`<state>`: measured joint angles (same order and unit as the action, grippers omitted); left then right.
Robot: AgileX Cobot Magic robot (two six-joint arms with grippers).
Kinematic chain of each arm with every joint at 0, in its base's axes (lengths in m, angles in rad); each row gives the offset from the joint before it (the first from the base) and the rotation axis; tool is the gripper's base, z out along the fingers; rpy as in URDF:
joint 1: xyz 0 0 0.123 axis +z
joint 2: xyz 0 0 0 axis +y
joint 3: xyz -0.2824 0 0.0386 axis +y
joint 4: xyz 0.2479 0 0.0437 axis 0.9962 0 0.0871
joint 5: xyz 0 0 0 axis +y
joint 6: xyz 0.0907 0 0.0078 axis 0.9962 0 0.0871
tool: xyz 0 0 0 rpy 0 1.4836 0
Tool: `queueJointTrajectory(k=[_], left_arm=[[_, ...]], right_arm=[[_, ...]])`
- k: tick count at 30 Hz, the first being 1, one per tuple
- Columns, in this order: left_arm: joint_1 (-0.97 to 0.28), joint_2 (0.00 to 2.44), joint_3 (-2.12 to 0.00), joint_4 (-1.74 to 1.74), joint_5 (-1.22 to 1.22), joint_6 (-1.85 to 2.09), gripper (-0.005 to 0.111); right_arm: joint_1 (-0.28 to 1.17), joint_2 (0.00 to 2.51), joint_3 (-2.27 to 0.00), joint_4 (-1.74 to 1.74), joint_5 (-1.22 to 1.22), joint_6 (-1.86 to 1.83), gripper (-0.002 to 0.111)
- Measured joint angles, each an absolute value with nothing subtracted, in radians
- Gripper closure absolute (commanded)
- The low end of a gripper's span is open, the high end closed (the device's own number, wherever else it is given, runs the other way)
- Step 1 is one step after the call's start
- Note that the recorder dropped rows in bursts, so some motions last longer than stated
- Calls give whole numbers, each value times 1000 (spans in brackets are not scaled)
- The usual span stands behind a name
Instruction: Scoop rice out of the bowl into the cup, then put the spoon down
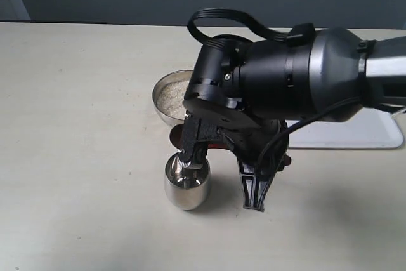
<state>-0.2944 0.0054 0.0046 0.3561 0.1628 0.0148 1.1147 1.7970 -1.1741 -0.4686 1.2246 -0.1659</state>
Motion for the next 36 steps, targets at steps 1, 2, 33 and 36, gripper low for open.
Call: queueJointTrajectory(k=[1, 2, 33, 36], left_arm=[[-294, 5, 5, 356, 163, 15, 106], [-294, 5, 5, 356, 163, 15, 106], [-294, 5, 5, 356, 163, 15, 106], [-294, 5, 5, 356, 163, 15, 106]], right_arm=[[1115, 1797, -1174, -475, 1225, -154, 109], [1115, 1797, -1174, -477, 1225, -148, 109], [1310, 1811, -1060, -813, 1223, 183, 109], [1322, 1811, -1058, -832, 1223, 225, 109]])
